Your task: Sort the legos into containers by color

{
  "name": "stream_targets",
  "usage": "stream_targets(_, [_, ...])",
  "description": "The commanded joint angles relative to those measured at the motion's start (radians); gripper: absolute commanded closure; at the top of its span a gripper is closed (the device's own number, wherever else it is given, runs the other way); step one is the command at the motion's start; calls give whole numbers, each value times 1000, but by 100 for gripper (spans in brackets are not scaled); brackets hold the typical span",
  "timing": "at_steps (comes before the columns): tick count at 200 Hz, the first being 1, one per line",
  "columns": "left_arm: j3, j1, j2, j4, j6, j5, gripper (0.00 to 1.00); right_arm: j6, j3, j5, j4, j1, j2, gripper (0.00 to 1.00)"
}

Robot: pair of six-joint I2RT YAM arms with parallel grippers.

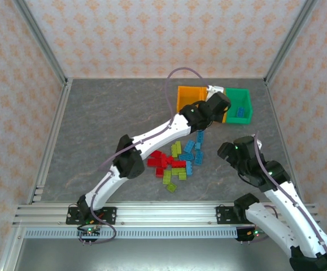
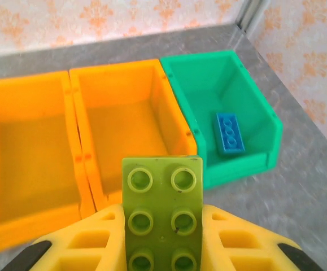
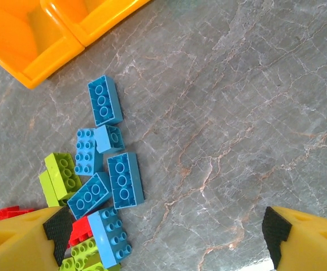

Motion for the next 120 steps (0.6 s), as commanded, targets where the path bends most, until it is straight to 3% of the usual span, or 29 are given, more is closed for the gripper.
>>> stream_targets(1, [125, 46, 124, 36, 103, -33, 72, 19, 12, 49, -26, -2, -17, 10])
stream_targets(51, [150, 73, 224, 347, 272, 55, 65, 3, -7, 61, -18, 0, -25, 11])
stream_targets(68, [210, 75, 263, 344, 280, 58, 60, -5, -4, 75, -33, -1, -26, 10])
stream_targets(97, [225, 75, 250, 316, 258, 40, 38, -8, -7, 74, -32, -1, -27, 10])
stream_targets(120, [222, 75, 183, 218, 216, 22, 32, -7, -8, 74, -18, 0, -26, 10])
